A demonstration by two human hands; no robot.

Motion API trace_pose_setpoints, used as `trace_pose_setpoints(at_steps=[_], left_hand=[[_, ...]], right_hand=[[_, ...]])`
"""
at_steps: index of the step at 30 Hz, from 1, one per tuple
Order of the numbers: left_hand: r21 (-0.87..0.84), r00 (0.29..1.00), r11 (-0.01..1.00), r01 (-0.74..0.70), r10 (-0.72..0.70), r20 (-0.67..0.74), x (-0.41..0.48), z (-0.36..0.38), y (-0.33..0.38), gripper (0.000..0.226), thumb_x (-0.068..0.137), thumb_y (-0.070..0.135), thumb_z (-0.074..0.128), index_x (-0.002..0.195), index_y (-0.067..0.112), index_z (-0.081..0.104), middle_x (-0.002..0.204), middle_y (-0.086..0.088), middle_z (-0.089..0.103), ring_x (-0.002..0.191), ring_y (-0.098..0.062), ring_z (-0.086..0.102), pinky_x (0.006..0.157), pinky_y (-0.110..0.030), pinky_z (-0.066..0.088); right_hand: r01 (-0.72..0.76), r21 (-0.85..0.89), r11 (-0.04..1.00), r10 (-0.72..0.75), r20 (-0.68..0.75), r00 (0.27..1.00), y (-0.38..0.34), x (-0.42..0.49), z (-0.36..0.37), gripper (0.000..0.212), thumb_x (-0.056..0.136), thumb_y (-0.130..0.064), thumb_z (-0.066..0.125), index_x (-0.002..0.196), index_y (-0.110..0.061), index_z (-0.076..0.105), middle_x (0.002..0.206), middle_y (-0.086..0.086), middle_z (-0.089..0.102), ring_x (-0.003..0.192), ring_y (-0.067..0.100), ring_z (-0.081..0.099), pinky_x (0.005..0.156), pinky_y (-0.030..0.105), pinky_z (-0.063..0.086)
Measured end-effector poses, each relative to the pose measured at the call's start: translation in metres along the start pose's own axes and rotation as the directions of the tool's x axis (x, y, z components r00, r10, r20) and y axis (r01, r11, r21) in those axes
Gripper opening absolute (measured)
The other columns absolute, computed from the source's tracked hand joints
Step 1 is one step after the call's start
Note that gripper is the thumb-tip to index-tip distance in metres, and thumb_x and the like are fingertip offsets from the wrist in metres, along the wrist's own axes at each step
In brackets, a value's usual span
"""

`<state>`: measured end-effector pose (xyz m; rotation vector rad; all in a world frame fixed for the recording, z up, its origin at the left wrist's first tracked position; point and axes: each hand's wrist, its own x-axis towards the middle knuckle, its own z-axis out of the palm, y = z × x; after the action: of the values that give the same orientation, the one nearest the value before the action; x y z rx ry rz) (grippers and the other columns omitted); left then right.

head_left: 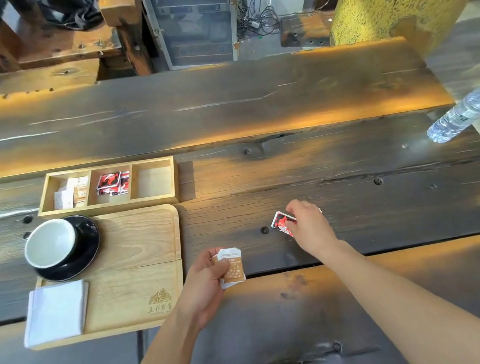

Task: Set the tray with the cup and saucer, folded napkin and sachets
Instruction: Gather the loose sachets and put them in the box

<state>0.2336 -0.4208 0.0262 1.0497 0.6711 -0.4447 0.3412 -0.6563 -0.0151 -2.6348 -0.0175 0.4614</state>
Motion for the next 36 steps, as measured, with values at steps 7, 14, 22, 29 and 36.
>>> trace_pose_setpoints(at_steps=[7, 14, 22, 29, 36], left_hand=[[0.02, 0.998, 1.0, -0.008, 0.01, -0.065, -0.011, -0.012, -0.005, 0.025, 0.097, -0.015, 0.044, 0.112, 0.003, 0.054, 0.097, -0.016, 0.06, 0.077, -0.022, 0.055, 0.071, -0.038, 0.048], [-0.055, 0.995, 0.998, -0.023, 0.018, -0.099, -0.013, -0.018, -0.008, 0.026, 0.097, -0.015, 0.045, 0.112, 0.004, 0.054, 0.095, -0.015, 0.061, 0.077, -0.021, 0.053, 0.071, -0.035, 0.044], [-0.14, 0.991, 0.989, -0.043, 0.024, -0.134, -0.011, -0.019, -0.012, 0.028, 0.097, -0.014, 0.047, 0.115, 0.006, 0.054, 0.097, -0.012, 0.064, 0.075, -0.019, 0.057, 0.069, -0.032, 0.046], [-0.112, 0.985, 0.991, -0.071, 0.052, -0.165, -0.017, -0.025, -0.01, 0.03, 0.096, -0.014, 0.048, 0.116, 0.006, 0.056, 0.094, -0.013, 0.064, 0.074, -0.02, 0.057, 0.07, -0.033, 0.047], [-0.069, 0.976, 0.993, -0.095, 0.08, -0.202, -0.028, -0.039, -0.008, 0.03, 0.097, -0.013, 0.049, 0.115, 0.009, 0.058, 0.094, -0.011, 0.067, 0.074, -0.02, 0.06, 0.069, -0.032, 0.049]], right_hand=[[-0.075, -0.235, 0.969, 0.098, 0.088, 0.991, -0.007, 0.014, 0.029, 0.04, 0.088, -0.015, 0.071, 0.123, -0.01, 0.051, 0.124, 0.014, 0.053, 0.119, 0.033, 0.048, 0.086, 0.042, 0.049], [-0.018, -0.04, 0.999, 0.021, 0.078, 0.997, -0.003, 0.018, 0.026, 0.01, 0.091, -0.016, 0.068, 0.094, -0.012, 0.059, 0.104, 0.01, 0.058, 0.097, 0.029, 0.056, 0.077, 0.037, 0.047], [-0.478, 0.724, 0.497, 0.65, 0.055, 0.758, 0.04, 0.022, 0.007, 0.028, 0.084, -0.021, 0.079, 0.073, -0.01, 0.056, 0.067, 0.008, 0.055, 0.057, 0.023, 0.045, 0.053, 0.03, 0.037], [-0.617, 0.494, 0.613, 0.715, -0.014, 0.699, 0.037, 0.028, 0.018, 0.039, 0.087, -0.027, 0.073, 0.112, 0.001, 0.064, 0.117, 0.023, 0.066, 0.106, 0.04, 0.064, 0.084, 0.042, 0.053], [-0.722, 0.431, 0.541, 0.777, 0.071, 0.625, 0.018, 0.043, 0.008, 0.051, 0.082, -0.014, 0.074, 0.127, 0.001, 0.057, 0.12, 0.014, 0.066, 0.113, 0.039, 0.061, 0.081, 0.033, 0.049]])
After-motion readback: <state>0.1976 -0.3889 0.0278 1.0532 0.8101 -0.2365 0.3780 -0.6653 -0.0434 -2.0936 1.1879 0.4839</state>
